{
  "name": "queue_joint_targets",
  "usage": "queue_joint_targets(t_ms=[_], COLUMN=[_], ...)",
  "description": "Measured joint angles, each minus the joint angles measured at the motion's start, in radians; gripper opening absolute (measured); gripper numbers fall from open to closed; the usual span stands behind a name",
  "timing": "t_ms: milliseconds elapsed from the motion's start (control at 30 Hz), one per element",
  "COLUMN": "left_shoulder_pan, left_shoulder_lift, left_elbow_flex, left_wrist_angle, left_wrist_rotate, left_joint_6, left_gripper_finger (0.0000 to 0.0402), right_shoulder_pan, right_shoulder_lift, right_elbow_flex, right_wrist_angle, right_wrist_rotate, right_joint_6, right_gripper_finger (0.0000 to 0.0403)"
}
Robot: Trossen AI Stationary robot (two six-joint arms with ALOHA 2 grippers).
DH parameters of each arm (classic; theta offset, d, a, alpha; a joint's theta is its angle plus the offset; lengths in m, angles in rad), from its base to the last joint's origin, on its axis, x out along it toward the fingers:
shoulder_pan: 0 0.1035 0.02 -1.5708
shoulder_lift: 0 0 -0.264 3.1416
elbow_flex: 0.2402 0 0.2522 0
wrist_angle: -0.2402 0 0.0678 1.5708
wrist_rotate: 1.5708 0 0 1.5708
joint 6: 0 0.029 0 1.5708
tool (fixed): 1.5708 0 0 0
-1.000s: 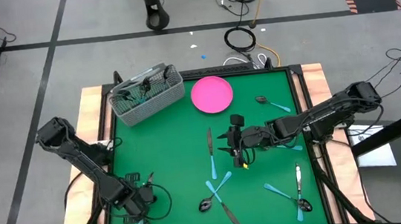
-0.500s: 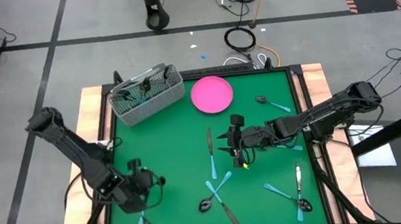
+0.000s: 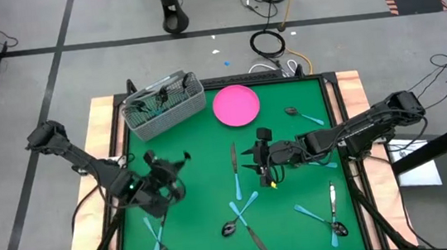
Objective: Sort silverware
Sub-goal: Put the blue spoon into the gray silverware holder
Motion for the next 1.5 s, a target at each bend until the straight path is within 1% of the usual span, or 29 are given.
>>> queue_joint_targets(t_ms=[33, 100, 233, 300, 367, 400, 433, 533, 600, 667, 733, 800, 967, 1033, 1100, 1267, 1500], left_shoulder_pan=[0.023, 0.074, 0.193, 0.269, 0.356, 0.408, 0.463, 0.625, 0.714, 0.791, 0.86, 0.927, 1.086, 1.12, 1.14, 1.168, 1.169], left_shoulder_lift=[0.0, 0.0, 0.0, 0.0, 0.0, 0.0, 0.0, 0.0, 0.0, -0.007, -0.015, -0.017, 0.016, 0.046, 0.075, 0.131, 0.144], left_elbow_flex=[0.0, 0.0, 0.0, 0.0, 0.0, 0.0, 0.0, 0.0, 0.0, 0.0, 0.0, 0.0, 0.0, 0.0, 0.0, 0.0, 0.0], left_wrist_angle=[-0.001, -0.002, -0.001, 0.013, 0.066, 0.111, 0.167, 0.359, 0.478, 0.557, 0.609, 0.645, 0.758, 0.786, 0.803, 0.805, 0.755], left_wrist_rotate=[-0.034, -0.064, -0.066, -0.066, -0.051, -0.012, 0.053, 0.283, 0.349, 0.367, 0.372, 0.416, 0.612, 0.655, 0.666, 0.668, 0.659], left_joint_6=[0.001, 0.018, 0.068, 0.13, 0.216, 0.281, 0.369, 0.601, 0.692, 0.77, 0.818, 0.836, 0.831, 0.832, 0.832, 0.836, 0.831], left_gripper_finger=[0.0012, 0.0012, 0.0012, 0.0012, 0.0012, 0.0012, 0.0012, 0.0012, 0.0012, 0.0012, 0.0012, 0.0012, 0.0012, 0.0012, 0.0012, 0.0012, 0.0012], right_shoulder_pan=[0.0, 0.0, -0.001, -0.002, -0.003, -0.003, -0.003, -0.003, -0.003, -0.003, -0.003, -0.003, -0.014, -0.021, -0.022, -0.022, -0.021], right_shoulder_lift=[0.0, 0.0, 0.0, 0.0, 0.0, 0.0, 0.0, 0.0, 0.0, 0.0, 0.0, 0.0, 0.011, 0.02, 0.02, 0.02, 0.02], right_elbow_flex=[0.0, 0.0, 0.0, 0.0, 0.0, 0.0, 0.0, 0.0, 0.0, 0.0, 0.0, 0.0, 0.0, 0.0, -0.001, -0.001, -0.001], right_wrist_angle=[0.006, 0.024, 0.062, 0.076, 0.08, 0.081, 0.081, 0.079, 0.064, 0.044, 0.022, 0.001, -0.017, -0.021, -0.036, -0.045, -0.06], right_wrist_rotate=[0.0, 0.0, 0.0, 0.0, 0.0, 0.0, 0.0, 0.0, 0.0, 0.0, 0.0, 0.002, 0.003, 0.003, 0.003, 0.003, 0.003], right_joint_6=[-0.006, -0.017, -0.064, -0.076, -0.08, -0.085, -0.091, -0.099, -0.098, -0.098, -0.098, -0.099, -0.103, -0.102, -0.098, -0.07, -0.028], right_gripper_finger=[0.0171, 0.0171, 0.0171, 0.0171, 0.0171, 0.0171, 0.0171, 0.0171, 0.0171, 0.0171, 0.0171, 0.0171, 0.0171, 0.0171, 0.0171, 0.0171, 0.0171])
